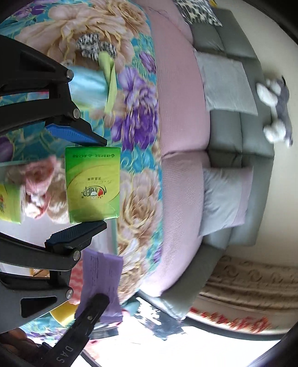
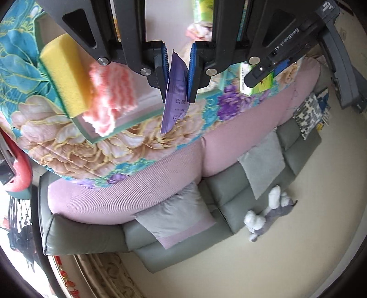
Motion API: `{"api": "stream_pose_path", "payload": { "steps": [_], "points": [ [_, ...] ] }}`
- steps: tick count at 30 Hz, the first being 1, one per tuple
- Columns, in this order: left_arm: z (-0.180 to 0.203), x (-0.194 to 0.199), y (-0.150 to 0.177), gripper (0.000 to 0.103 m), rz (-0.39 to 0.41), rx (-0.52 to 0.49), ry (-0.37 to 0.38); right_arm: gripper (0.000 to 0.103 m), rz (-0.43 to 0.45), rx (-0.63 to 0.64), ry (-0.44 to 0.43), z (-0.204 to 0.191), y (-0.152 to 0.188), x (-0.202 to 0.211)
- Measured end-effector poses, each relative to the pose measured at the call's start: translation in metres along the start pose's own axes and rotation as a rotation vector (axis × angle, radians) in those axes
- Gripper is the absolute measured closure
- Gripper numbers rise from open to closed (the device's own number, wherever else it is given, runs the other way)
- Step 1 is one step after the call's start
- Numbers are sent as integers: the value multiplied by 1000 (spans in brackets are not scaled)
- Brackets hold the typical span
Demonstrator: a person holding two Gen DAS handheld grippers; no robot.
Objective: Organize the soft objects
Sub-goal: 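Carry the tissue pack and purple packet over the white tray, then open both grippers to drop the tissue pack and packet into the tray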
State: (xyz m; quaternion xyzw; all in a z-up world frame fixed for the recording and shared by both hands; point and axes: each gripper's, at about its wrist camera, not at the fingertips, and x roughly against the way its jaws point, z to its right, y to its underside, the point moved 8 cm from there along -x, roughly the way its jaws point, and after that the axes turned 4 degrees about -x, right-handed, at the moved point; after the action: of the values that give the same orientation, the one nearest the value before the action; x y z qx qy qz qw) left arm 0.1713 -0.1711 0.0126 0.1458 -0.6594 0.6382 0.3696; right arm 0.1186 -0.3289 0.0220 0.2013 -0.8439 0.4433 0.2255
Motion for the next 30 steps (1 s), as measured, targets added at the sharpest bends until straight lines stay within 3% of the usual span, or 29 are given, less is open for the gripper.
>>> {"api": "stream_pose_path", "payload": {
  "steps": [8,13,16,17,18,20,25,30],
  "points": [
    [32,-37,22,37,-107,-86,25,85,-67,-2,60,24,10,-18],
    [33,-38,24,36,-127,-75,50,84,-76,-19,71,29,10,-17],
    [34,-36,25,30,-135,-80,63,80,-79,-12,98,30,9,-16],
    [34,-36,25,29,-137,-79,70,73,-77,-8,108,30,9,-15],
    [34,-34,24,28,-140,-75,78,58,-76,-3,117,30,8,-13],
    [30,-29,23,21,-141,-64,83,46,-67,0,122,28,6,-10],
    [-5,-7,13,19,-93,-8,20,45,-42,61,123,11,2,-3],
    [-82,16,8,18,-51,106,-154,21,7,172,159,-17,0,3]
  ]
}}
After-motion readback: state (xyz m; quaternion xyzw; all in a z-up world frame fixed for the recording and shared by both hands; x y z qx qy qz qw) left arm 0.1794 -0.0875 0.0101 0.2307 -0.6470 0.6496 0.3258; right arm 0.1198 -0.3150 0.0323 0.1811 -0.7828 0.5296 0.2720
